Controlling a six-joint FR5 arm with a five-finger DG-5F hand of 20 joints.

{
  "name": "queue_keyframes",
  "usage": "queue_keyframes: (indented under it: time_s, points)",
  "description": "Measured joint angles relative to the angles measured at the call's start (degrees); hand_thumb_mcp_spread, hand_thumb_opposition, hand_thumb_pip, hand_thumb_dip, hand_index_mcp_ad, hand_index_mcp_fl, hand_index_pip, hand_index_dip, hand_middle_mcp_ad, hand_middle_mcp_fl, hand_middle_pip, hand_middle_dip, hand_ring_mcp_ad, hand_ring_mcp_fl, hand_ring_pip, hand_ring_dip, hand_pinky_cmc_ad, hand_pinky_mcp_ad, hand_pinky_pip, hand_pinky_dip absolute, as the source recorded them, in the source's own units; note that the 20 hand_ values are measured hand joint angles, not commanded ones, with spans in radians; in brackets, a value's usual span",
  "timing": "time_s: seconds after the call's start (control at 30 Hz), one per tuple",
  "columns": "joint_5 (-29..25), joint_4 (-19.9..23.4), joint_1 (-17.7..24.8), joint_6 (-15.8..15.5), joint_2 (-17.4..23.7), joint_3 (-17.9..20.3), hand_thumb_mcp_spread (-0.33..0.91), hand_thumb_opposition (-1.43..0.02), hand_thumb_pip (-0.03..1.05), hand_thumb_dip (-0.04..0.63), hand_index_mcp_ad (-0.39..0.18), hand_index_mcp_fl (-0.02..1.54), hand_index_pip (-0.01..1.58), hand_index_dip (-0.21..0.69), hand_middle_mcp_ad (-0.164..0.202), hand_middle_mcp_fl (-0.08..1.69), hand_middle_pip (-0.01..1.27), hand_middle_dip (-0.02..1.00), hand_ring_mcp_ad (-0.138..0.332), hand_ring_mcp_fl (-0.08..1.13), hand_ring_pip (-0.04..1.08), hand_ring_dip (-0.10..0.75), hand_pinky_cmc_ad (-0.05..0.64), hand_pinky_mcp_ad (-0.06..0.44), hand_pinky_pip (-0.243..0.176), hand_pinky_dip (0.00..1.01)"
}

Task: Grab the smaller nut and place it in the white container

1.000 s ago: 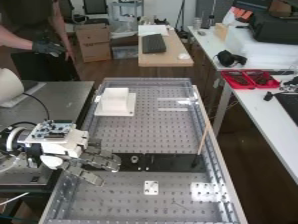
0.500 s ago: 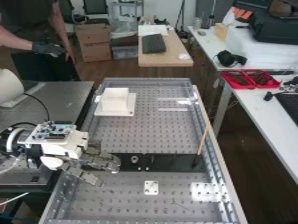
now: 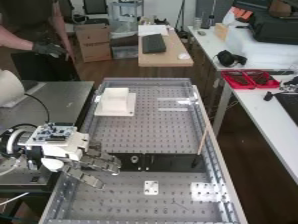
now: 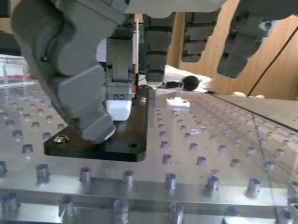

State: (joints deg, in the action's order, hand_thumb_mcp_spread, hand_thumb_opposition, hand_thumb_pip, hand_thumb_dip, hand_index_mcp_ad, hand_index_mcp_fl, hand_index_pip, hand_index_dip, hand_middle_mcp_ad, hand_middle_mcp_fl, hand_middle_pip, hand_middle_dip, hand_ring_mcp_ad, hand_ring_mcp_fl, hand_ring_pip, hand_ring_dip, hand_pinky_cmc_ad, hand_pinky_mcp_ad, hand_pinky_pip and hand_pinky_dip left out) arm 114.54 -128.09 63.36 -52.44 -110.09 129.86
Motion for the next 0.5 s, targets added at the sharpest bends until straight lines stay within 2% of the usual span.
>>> queue_keyframes:
  time_s: [0.3, 0.4, 0.5]
  points:
    - [0.4, -0.3, -0.1, 0.1, -0.1, -0.3, 0.43, -0.87, 0.70, 0.239, -0.154, 0.15, 1.55, 0.230, 0.030, 0.22, 0.13, 0.25, 0.127, 0.00, 0.10, 0.129, 0.332, 0.293, 0.021, 0.19]
    - [0.7, 0.1, -0.2, 0.3, -0.1, -0.3, 0.43, -0.88, 0.68, 0.239, -0.150, 0.24, 1.52, 0.229, 0.030, 0.22, 0.13, 0.25, 0.127, 0.00, 0.10, 0.129, 0.332, 0.297, 0.021, 0.19]
    - [0.7, 0.1, -0.2, 0.3, -0.2, -0.3, 0.43, -0.89, 0.68, 0.243, -0.148, 0.25, 1.53, 0.236, 0.030, 0.22, 0.13, 0.25, 0.127, 0.00, 0.10, 0.127, 0.332, 0.293, 0.021, 0.19]
